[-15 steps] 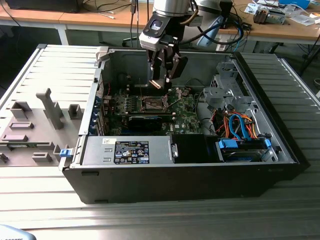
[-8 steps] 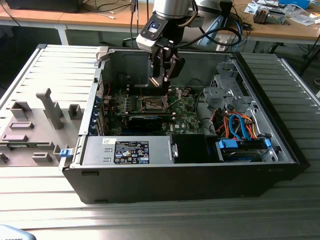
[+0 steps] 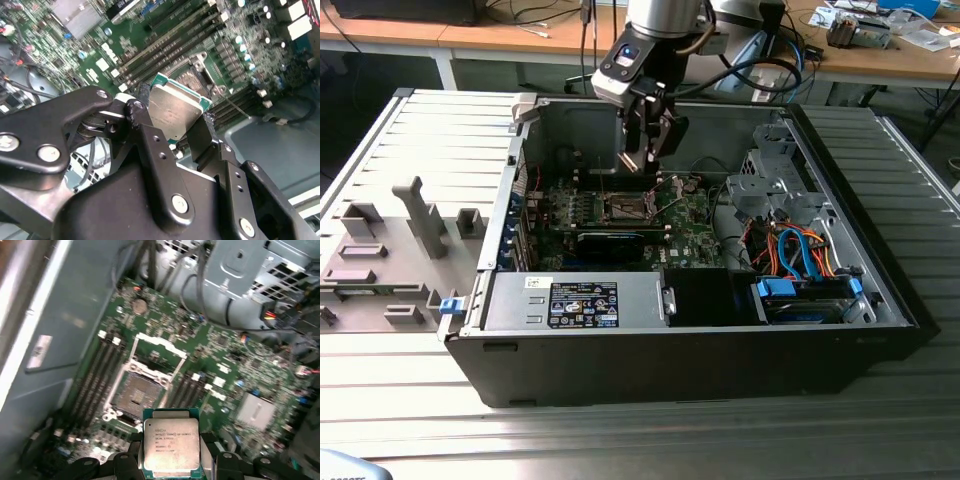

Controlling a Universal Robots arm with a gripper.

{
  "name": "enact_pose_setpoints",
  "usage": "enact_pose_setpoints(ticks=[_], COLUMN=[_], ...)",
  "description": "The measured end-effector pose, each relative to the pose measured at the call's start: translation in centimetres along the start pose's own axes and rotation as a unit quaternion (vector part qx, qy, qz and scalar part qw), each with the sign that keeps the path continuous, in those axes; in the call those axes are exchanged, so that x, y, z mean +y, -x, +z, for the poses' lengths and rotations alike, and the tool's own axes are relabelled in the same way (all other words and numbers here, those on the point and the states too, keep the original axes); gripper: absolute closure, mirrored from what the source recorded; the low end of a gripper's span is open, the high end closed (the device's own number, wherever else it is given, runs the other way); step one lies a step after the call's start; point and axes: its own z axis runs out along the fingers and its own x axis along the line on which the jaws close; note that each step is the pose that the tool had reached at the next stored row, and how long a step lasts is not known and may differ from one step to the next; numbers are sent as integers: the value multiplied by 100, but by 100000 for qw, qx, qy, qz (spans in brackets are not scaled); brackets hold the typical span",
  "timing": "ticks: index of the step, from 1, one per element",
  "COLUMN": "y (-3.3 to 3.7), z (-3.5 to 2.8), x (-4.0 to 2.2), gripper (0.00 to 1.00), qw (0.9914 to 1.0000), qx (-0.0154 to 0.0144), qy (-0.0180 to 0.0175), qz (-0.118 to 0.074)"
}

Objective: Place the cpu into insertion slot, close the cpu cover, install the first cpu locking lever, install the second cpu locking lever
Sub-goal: 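Place the cpu into insertion slot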

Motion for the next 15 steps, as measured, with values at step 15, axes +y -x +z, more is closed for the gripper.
enact_pose_setpoints(ticks=[15], y=[0], z=[4], x=[0], gripper=[46], qw=[99960], qx=[134], qy=[2837], qz=[-21])
